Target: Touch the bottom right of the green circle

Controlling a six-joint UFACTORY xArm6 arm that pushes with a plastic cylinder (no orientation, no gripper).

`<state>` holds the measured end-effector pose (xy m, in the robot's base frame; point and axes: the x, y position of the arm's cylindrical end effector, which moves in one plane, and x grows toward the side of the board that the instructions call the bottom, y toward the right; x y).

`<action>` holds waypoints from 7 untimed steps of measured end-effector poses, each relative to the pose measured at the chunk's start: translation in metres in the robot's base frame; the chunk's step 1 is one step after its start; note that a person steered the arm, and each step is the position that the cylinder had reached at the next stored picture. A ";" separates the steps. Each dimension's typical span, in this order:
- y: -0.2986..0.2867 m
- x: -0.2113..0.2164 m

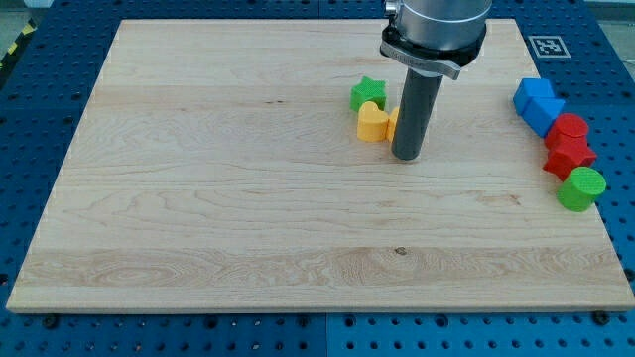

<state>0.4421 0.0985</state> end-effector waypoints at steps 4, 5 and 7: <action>0.083 0.046; 0.098 0.078; 0.099 0.108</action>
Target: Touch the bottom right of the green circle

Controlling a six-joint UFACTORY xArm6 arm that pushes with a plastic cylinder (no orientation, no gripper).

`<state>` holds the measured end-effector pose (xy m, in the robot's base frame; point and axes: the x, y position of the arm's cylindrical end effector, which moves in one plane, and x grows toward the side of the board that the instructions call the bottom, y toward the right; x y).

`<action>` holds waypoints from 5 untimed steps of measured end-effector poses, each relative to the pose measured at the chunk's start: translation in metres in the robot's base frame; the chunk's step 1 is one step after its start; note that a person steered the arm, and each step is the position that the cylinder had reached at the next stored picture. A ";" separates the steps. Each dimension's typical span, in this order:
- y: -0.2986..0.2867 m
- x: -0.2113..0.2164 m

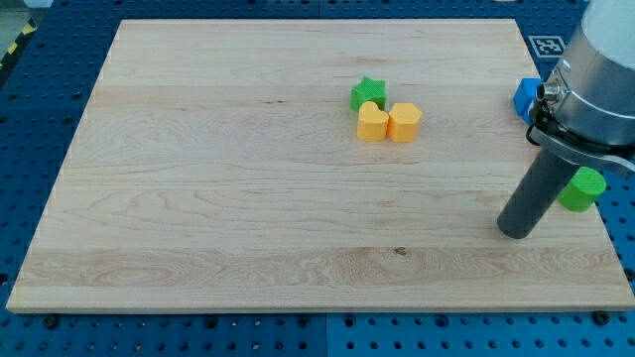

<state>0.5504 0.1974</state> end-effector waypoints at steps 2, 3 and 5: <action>0.000 0.007; 0.010 0.016; 0.086 0.051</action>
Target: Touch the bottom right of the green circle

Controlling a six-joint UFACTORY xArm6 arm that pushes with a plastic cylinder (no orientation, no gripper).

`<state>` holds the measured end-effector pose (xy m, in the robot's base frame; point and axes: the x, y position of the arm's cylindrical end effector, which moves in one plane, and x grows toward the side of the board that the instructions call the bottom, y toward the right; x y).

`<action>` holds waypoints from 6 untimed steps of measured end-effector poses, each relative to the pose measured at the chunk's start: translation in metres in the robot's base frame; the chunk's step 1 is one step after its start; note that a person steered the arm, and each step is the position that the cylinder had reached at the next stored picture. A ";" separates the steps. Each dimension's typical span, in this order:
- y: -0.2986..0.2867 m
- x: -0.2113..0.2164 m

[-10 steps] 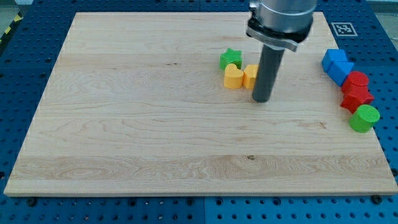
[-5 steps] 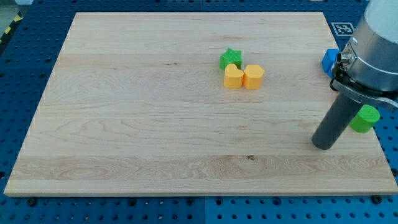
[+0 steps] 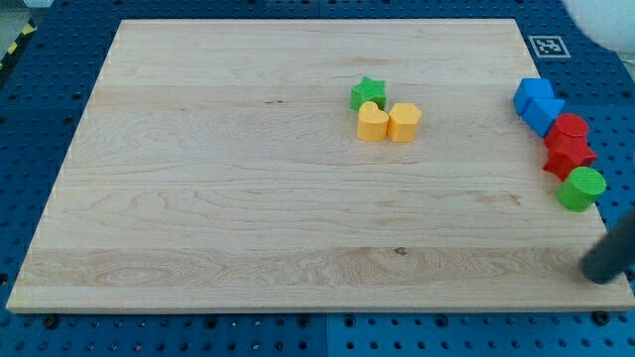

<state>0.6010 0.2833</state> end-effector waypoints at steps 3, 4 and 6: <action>0.061 -0.007; 0.061 -0.030; 0.062 -0.068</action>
<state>0.5325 0.3451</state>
